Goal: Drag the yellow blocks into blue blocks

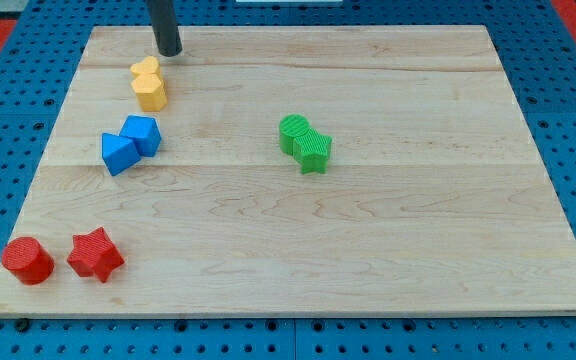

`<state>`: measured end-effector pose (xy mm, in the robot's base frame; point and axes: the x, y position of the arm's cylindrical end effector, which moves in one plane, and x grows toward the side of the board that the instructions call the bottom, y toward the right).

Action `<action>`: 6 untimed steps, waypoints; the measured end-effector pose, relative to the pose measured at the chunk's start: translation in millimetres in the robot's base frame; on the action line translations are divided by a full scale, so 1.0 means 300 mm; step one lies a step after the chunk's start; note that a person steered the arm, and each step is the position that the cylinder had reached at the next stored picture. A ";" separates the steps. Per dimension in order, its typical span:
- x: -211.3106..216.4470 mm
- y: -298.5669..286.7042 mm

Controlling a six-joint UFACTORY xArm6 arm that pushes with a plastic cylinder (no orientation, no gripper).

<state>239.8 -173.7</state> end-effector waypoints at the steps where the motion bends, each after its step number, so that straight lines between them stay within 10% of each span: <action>1: 0.027 -0.050; 4: 0.250 -0.020; 6: 0.154 0.011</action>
